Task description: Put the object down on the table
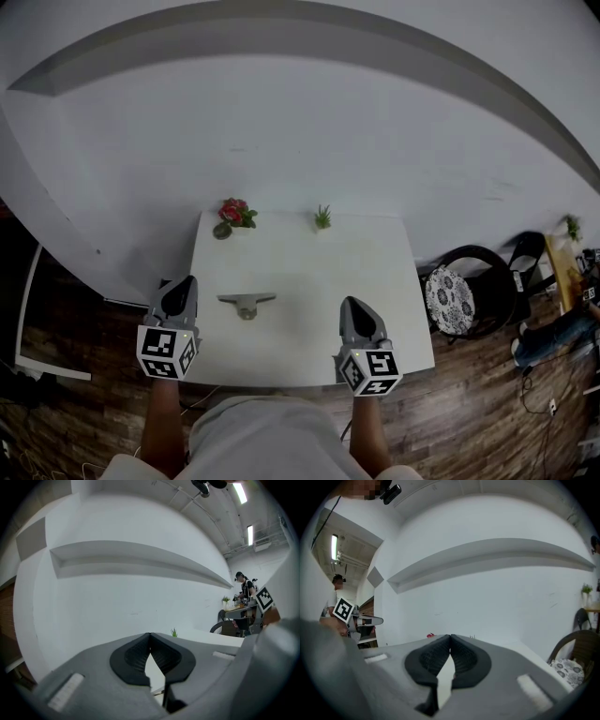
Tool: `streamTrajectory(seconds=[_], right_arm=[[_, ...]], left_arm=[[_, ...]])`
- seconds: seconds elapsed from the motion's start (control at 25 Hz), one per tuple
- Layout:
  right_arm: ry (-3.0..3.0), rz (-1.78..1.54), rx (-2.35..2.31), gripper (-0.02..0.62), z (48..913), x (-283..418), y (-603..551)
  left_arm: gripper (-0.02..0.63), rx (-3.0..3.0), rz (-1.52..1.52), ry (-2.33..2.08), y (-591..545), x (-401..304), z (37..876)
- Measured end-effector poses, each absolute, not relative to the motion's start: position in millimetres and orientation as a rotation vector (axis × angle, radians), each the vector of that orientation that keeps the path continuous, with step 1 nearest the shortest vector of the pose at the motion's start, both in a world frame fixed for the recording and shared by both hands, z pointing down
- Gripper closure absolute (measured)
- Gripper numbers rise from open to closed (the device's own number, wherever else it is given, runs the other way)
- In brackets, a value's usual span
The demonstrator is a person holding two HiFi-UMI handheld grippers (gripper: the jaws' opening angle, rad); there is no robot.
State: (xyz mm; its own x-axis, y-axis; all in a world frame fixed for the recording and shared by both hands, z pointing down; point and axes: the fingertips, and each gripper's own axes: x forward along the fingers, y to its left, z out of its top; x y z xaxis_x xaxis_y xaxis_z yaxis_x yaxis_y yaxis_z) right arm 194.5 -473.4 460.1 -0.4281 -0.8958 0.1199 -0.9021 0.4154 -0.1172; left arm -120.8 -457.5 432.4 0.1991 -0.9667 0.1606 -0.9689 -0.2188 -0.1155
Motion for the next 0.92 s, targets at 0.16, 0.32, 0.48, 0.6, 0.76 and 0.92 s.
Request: streamTrajectory(seconds=[0.16, 0.32, 0.48, 0.6, 0.76, 0.92], right_arm=[[-2.607, 0.250, 1.670, 0.592, 459.1, 194.9, -475.0], [-2.611, 0.249, 1.670, 0.592, 458.7, 195.4, -476.0], [-2.612, 0.244, 1.671, 0.592, 457.5, 195.0, -477.5], [-2.609, 0.242, 1.677, 0.592, 456.7, 196.5, -478.1], [-2.603, 0.241, 1.689, 0.592, 456.0, 198.4, -477.8], [-2.602, 0.238, 1.694, 0.592, 455.3, 199.7, -479.2]], left_arm=[[0.598, 2.415, 0.306, -1.971, -456.1, -125.4, 432.0], [0.598, 2.402, 0.308, -1.980, -453.2, -128.1, 433.2], [0.598, 2.399, 0.304, -1.982, -453.6, -129.4, 432.9], [0.598, 2.399, 0.305, -1.982, -454.3, -128.9, 432.9], [0.598, 2.405, 0.309, -1.980, -455.0, -128.4, 433.0], [0.598, 2.404, 0.304, -1.984, -456.2, -129.3, 432.1]])
